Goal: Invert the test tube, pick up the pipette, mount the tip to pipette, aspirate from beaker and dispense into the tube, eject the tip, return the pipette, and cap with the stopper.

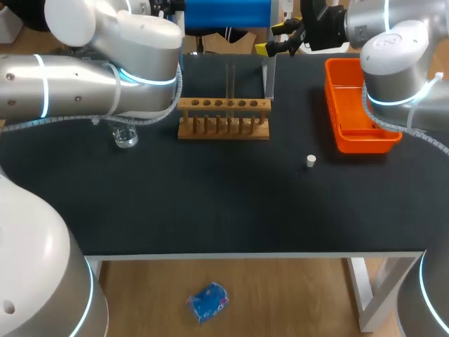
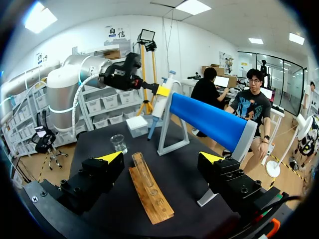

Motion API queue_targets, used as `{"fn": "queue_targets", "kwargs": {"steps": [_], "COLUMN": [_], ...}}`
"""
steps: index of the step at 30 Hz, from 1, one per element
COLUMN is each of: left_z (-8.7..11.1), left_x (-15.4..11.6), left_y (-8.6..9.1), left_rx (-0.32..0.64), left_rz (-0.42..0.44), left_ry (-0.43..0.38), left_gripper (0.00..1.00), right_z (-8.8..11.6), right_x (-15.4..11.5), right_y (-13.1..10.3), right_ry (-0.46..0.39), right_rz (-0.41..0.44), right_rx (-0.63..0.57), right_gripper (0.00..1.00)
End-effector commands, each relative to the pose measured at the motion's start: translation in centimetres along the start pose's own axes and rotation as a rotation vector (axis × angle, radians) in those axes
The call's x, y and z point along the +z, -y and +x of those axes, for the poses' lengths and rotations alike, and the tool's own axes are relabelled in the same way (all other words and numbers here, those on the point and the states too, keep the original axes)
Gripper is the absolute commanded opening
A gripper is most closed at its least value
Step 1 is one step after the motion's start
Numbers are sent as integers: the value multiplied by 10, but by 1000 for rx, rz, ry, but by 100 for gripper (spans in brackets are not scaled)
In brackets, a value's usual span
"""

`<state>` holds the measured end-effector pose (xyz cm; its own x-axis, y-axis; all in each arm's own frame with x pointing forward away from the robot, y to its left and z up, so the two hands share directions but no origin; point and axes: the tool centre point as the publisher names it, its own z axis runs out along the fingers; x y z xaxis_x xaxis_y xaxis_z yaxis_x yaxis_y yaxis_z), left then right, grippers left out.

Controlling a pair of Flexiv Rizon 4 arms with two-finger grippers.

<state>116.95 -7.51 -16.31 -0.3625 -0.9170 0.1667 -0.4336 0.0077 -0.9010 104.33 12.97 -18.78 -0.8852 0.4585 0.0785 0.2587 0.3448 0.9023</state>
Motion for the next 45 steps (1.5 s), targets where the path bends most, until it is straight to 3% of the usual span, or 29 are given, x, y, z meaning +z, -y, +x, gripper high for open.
{"fn": "queue_targets", "kwargs": {"steps": [1,45], "left_z": [1,-20], "left_x": [5,33], "left_y": [2,-7], "left_rx": [-2,-3], "left_rz": [-7,-66], "left_ry": [12,55], "left_gripper": [0,0], "right_z": [-1,-1], "right_x": [-1,-1], "right_y": [-1,-1], "right_ry": [-2,-2], "right_rz": [3,3], "right_rx": [0,0], "right_gripper": [100,100]}}
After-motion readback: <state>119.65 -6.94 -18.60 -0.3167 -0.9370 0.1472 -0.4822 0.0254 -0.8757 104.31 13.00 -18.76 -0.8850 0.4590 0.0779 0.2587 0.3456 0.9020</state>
